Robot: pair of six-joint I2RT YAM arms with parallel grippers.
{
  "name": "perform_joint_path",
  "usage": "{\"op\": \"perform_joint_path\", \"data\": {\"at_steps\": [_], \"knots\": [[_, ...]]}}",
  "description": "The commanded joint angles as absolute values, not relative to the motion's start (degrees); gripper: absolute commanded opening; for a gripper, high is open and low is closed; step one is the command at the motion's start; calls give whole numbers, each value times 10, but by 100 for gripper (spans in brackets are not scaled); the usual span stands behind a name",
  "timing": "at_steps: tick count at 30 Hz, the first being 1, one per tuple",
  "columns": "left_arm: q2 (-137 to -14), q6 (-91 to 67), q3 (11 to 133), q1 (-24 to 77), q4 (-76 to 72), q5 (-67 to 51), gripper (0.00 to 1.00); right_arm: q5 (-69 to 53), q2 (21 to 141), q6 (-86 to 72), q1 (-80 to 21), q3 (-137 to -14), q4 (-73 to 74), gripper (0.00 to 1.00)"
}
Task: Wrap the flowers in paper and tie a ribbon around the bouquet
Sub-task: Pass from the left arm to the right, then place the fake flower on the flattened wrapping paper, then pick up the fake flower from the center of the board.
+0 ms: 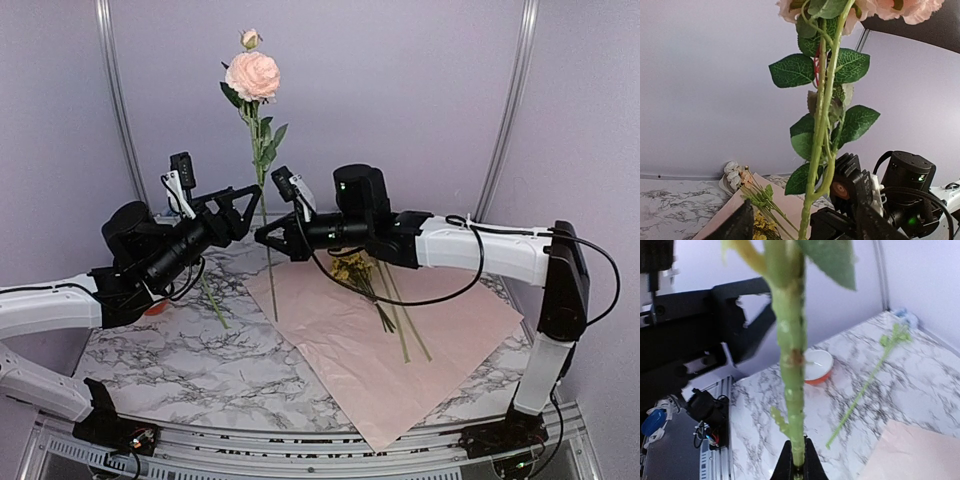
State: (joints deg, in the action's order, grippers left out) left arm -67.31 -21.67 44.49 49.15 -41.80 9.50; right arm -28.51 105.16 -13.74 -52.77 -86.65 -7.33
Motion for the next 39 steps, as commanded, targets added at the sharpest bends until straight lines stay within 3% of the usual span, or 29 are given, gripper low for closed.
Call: {"op": "perform_joint_path", "data": {"at_steps": [1,7,14,23,28,34,39], "knots": [[-687,-217,449,493,-344,219,96,-197,1017,-143,-445,-886,110,0],[-734,-231,494,492,-180,345,98,-100,1028,-123,-367,-855,308,0],[-783,-242,545,487,-79,377,99,-20,1077,-115,-327,-854,421,0],[-830,-269,581,472,11,376,99,28,1126,-138,-325,-855,426,1],[-849,-296,581,442,38,346,99,27,1129,-147,-325,-853,419,15],[-913,-356,626,359,125,297,99,23,1104,-148,-325,-865,425,23],[-997,-369,671,312,163,289,99,24,1078,-144,-327,-867,422,24]]}}
